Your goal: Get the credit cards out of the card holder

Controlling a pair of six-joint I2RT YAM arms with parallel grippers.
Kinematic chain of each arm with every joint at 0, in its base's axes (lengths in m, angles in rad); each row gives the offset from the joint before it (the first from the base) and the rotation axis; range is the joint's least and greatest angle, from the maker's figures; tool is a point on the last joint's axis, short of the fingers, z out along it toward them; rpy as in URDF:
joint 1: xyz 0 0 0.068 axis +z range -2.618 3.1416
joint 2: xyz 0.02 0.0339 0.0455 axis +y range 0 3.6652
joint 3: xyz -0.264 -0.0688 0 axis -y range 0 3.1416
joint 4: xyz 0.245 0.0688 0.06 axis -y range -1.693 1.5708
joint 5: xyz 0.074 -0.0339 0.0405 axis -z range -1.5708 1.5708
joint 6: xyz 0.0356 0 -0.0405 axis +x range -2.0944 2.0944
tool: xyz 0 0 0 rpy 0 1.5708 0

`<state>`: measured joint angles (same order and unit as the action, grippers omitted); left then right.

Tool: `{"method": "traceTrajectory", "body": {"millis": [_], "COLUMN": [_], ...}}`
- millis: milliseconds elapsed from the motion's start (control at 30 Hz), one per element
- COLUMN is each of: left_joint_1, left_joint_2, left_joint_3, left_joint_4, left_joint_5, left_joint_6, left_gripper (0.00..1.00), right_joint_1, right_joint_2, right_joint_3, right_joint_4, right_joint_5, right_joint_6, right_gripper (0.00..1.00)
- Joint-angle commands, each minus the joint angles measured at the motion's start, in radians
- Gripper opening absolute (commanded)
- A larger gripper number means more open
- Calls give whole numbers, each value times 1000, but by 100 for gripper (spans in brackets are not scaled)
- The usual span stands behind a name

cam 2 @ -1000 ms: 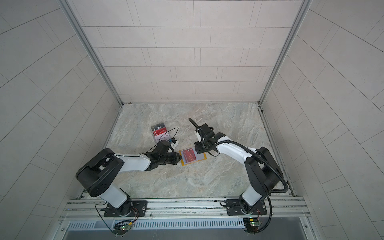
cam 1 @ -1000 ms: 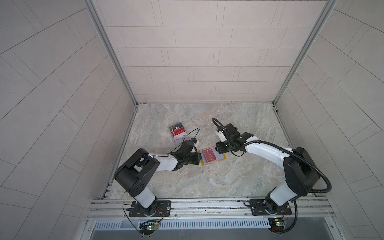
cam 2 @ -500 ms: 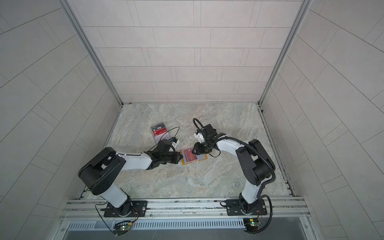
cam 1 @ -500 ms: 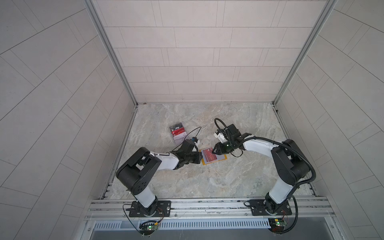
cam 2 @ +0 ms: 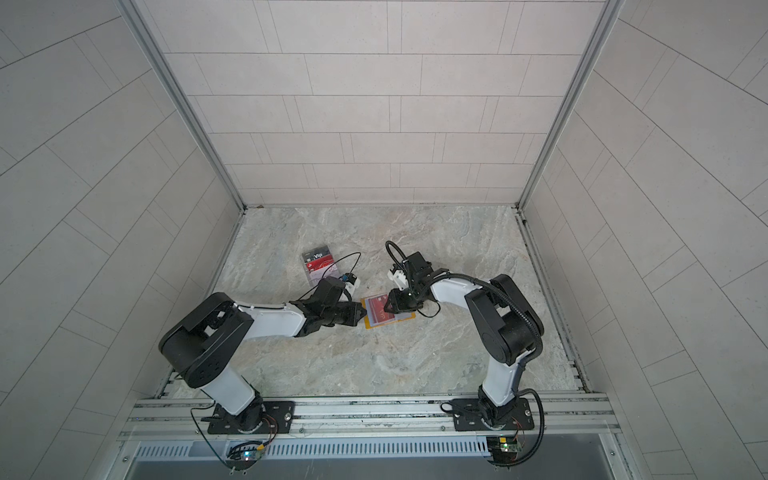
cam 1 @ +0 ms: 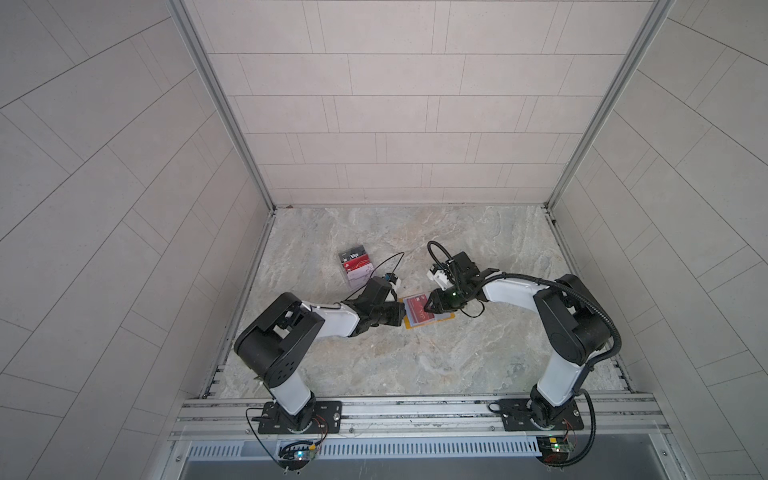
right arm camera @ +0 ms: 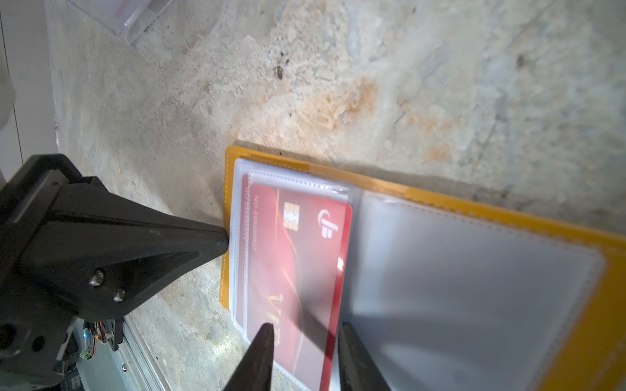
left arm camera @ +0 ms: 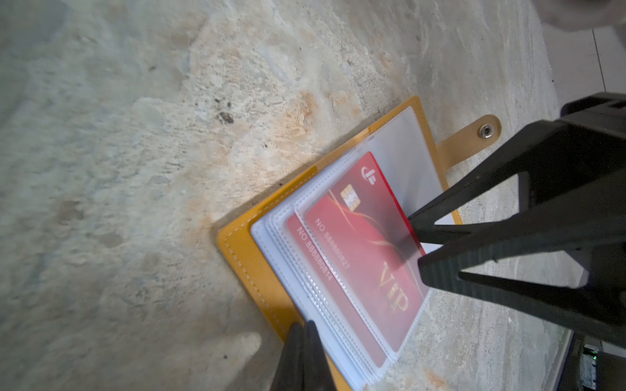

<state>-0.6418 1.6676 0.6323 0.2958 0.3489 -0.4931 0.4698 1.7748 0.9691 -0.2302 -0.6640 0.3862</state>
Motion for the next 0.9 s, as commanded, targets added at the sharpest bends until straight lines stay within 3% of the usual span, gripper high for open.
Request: {"method": "traceTrajectory", "body": {"millis": [0,267,867], "left_joint_1": [-5,-4,-4], "left_joint_2": [27,33,41], "left_joint_3": [9,19,29], "left_joint_4": [-76,-87,-99], "left_joint_5": [-25,-26,-27], "left_joint_6": [25,29,36], "left_gripper": [0,0,0], "right_joint_1": [-5,-16,-21], "right_joint_2": [12,-7,35], "right_joint_3": [-20,-69,-97], "right_joint_4": [35,168,338], "right_joint_5": [-46,-159,-293], "right_joint_6": [3,86,195], "right_gripper": [33,31,28]}}
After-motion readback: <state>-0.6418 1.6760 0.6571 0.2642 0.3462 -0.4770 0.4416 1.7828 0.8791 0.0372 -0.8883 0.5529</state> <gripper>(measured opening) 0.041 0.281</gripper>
